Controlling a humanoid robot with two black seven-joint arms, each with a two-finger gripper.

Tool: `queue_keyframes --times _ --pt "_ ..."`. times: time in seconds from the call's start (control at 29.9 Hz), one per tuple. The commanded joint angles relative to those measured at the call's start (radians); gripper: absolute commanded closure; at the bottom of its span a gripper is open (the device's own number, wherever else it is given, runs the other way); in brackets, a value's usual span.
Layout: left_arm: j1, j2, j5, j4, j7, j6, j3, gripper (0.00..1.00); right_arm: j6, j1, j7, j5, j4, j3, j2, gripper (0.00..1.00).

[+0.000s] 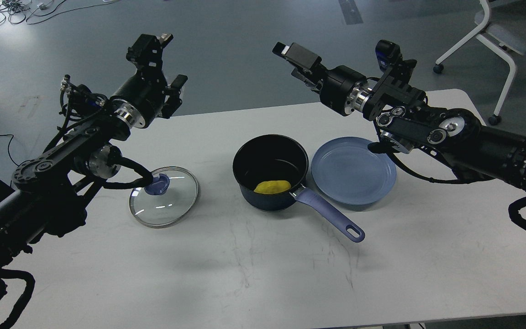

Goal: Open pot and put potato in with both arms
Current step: 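Move the potato over the pot, drop it in, withdraw right gripper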

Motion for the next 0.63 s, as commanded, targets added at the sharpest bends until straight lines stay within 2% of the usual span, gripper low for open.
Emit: queue_keyframes --times 0.0,0.03,0.1,0.13,0.17,0.23,0.27,0.33,0.37,0.43,0.6 --pt "0.029 -0.043 -0.01 0.003 0.017 0.01 -0.042 0.01 0.113 -0.049 0.0 0.242 0.026 0.106 -0.04 0.0" --pt "0.032 -0.046 -0.01 0.003 0.019 0.012 -0.054 0.01 0.13 -0.06 0.0 0.272 0.037 0.117 -0.049 0.0" --pt "0.051 -0.048 -0.01 0.004 0.025 0.009 -0.089 0.01 0.158 -0.078 -0.033 0.335 0.065 0.142 -0.087 0.0" --pt "0.058 -0.048 -0.012 0.004 0.038 0.003 -0.101 0.01 0.167 -0.095 -0.071 0.354 0.079 0.158 -0.112 0.0" --pt "0.061 -0.046 -0.015 0.004 0.07 0.0 -0.103 0.01 0.169 -0.116 -0.118 0.377 0.088 0.18 -0.126 0.0" --pt "0.075 -0.043 -0.027 0.004 0.119 -0.002 -0.103 0.01 0.169 -0.138 -0.177 0.405 0.091 0.211 -0.135 0.0" --pt "0.09 -0.042 -0.041 0.004 0.173 -0.003 -0.103 0.01 0.166 -0.158 -0.233 0.442 0.092 0.244 -0.139 0.0" --pt "0.103 -0.04 -0.05 0.004 0.227 -0.011 -0.103 0.01 0.151 -0.187 -0.301 0.489 0.089 0.301 -0.141 0.0" --pt "0.106 -0.039 -0.052 0.004 0.235 -0.019 -0.103 0.01 0.154 -0.195 -0.307 0.49 0.089 0.31 -0.143 0.0" --pt "0.124 -0.039 -0.053 0.004 0.238 -0.045 -0.109 0.01 0.163 -0.208 -0.288 0.487 0.088 0.329 -0.143 0.0" --pt "0.132 -0.042 -0.053 0.0 0.241 -0.048 -0.143 0.01 0.166 -0.201 -0.285 0.487 0.111 0.317 -0.139 0.0"
